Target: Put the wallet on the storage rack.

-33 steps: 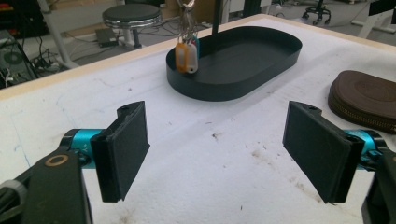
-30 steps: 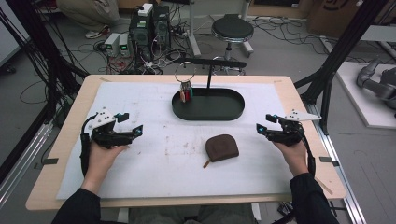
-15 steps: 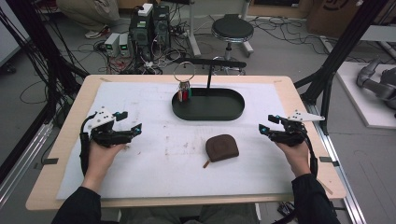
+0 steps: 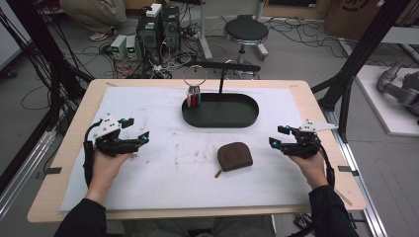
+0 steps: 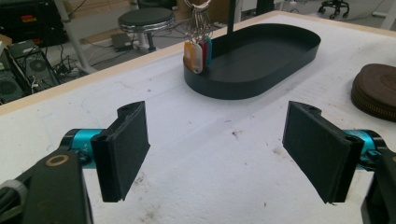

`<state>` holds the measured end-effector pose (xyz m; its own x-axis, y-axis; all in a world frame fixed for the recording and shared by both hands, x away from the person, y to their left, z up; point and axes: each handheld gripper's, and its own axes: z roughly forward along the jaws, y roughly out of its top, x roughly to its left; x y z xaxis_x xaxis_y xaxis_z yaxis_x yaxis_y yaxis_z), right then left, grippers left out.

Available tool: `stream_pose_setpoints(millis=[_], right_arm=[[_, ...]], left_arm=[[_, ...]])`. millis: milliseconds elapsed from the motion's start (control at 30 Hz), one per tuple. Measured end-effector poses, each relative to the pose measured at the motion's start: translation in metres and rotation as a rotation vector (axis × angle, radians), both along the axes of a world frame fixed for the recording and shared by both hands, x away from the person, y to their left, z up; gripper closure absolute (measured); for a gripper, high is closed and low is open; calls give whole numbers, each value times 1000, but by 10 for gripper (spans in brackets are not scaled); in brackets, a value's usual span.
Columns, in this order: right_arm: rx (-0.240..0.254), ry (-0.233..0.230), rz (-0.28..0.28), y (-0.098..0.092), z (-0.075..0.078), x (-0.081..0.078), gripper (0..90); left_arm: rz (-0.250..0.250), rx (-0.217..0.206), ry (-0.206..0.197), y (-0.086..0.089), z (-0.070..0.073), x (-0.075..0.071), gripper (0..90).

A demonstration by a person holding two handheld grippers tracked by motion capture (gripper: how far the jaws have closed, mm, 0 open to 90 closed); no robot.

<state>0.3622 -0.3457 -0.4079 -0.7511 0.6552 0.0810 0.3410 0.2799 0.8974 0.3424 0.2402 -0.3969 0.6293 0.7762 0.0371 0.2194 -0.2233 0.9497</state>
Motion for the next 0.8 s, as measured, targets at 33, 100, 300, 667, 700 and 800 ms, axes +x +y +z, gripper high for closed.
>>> stream_pose_setpoints(millis=[33, 100, 300, 667, 700, 800], right_arm=[[-3, 3, 16, 2, -1, -1, 316], [-11, 13, 43, 7, -2, -2, 316], [-45, 57, 128, 19, -9, -4, 305], [-126, 136, 242, 43, -23, -9, 309], [-126, 136, 242, 43, -23, -9, 309], [-150, 166, 254, 47, -27, -8, 348]], left_arm=[[6, 0, -4, 1, 1, 0, 225], [8, -2, -6, 1, 1, 0, 225], [10, 0, -8, 2, 0, 4, 227], [9, -6, -32, -2, 4, 5, 231], [9, -6, -32, -2, 4, 5, 231], [5, -1, -31, -3, 4, 5, 230]])
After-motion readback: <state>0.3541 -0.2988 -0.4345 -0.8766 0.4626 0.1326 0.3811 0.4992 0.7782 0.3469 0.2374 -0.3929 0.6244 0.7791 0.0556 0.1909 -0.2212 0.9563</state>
